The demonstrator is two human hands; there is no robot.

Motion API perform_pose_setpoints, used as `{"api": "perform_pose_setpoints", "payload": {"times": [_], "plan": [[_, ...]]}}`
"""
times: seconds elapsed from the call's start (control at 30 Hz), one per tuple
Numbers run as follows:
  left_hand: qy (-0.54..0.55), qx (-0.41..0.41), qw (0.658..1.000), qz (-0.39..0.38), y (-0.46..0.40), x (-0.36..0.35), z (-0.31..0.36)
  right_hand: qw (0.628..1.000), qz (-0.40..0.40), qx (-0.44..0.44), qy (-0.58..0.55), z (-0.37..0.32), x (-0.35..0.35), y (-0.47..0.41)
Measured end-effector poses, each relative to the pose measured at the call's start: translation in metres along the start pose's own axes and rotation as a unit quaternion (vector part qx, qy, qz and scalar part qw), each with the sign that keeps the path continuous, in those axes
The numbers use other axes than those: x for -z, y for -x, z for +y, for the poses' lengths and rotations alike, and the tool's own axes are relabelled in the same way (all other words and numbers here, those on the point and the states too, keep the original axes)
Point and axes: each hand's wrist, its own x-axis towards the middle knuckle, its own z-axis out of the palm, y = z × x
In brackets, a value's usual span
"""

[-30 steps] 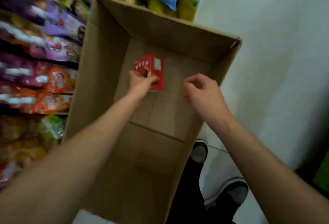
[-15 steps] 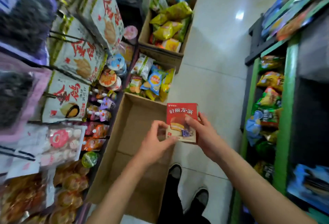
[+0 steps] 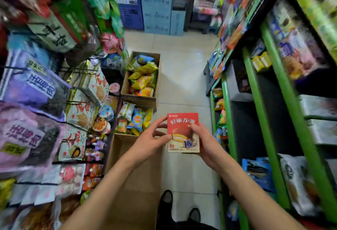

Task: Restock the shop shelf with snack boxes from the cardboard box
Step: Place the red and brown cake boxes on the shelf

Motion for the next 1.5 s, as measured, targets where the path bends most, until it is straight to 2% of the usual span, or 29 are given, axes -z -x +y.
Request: {"api": "perform_pose_setpoints", "payload": {"times": [0.57,1.23,1.5], "plan": [[-0.108,-0.110,0.981,-0.114,0.014,-0.054,0.091,0.992,0.084,0.085,-0.041,-0.046,0.031,0.103],[-0.155,-0.115,0.961,-0.197,0.009,-0.111,0.118,0.977,0.155,0.134,-0.066,-0.048,0.059,0.162],[-0.150,-0.126,0.951,-0.241,0.016,-0.149,0.125,0.956,0.195,0.209,-0.060,-0.044,0.079,0.206]]}}
